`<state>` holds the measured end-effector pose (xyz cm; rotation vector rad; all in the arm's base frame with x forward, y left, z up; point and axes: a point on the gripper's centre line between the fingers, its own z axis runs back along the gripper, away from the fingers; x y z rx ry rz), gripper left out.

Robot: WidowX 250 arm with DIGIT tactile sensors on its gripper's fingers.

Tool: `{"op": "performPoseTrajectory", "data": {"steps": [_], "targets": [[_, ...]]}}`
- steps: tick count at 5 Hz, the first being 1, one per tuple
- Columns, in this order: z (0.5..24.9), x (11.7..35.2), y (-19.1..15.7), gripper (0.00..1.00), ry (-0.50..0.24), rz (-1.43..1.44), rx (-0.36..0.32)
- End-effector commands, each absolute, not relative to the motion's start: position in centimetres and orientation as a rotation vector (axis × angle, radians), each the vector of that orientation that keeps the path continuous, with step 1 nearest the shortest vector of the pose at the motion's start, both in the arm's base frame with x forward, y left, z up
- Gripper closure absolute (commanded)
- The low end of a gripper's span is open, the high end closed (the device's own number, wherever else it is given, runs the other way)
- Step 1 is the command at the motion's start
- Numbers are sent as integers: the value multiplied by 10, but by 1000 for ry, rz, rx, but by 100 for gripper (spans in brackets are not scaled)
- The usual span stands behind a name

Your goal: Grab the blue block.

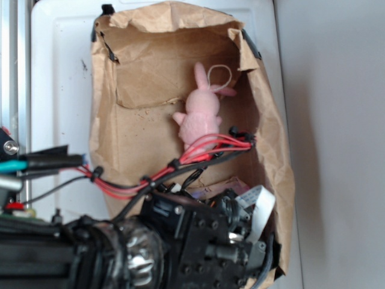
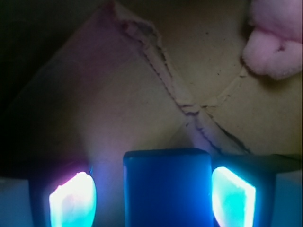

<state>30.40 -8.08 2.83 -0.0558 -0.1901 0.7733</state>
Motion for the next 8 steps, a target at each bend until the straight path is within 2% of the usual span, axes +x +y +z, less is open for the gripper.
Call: {"op": "performPoseTrajectory", "data": {"steps": [1, 2, 3, 4, 5, 6, 7, 8], "targets": [[36, 290, -79, 100, -236, 760, -65], [47, 282, -68, 100, -265, 746, -80], [67, 270, -53, 100, -336, 552, -1], [104, 257, -40, 100, -343, 438, 62], [134, 250, -17, 100, -313, 484, 84], [157, 248, 11, 100, -302, 359, 82], [175, 247, 25, 100, -343, 277, 23], [182, 254, 39, 100, -380, 237, 13]]}}
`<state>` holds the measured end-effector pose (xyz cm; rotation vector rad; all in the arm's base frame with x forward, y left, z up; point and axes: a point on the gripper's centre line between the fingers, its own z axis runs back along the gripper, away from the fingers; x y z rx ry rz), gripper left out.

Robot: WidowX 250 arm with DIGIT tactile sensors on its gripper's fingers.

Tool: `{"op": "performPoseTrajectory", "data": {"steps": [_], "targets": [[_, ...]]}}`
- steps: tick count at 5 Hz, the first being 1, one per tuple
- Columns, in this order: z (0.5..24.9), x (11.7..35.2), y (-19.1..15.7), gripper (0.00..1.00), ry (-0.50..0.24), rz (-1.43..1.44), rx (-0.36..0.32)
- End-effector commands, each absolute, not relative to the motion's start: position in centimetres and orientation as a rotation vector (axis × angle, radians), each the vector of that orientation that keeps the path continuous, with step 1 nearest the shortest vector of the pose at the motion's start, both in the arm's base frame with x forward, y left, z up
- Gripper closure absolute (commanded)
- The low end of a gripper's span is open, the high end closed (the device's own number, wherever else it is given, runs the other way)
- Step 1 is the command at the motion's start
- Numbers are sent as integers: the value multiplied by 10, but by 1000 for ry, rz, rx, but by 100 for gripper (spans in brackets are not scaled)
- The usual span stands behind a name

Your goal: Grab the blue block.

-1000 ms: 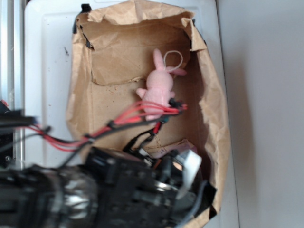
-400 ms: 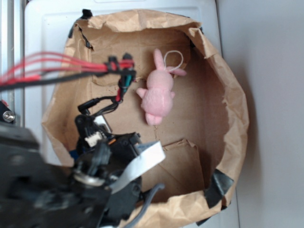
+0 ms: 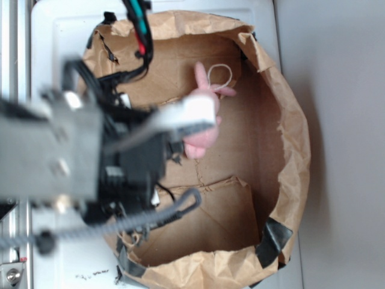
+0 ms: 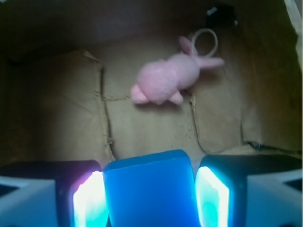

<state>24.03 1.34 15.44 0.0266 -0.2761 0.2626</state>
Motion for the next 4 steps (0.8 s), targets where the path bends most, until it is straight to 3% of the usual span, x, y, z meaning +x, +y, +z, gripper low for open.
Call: {"op": "performPoseTrajectory", "data": {"steps": [1, 3, 4], "targets": [[193, 265, 34, 100, -415, 219, -17], [195, 299, 32, 100, -390, 294, 7], [189, 306, 30, 100, -371, 285, 59]]}}
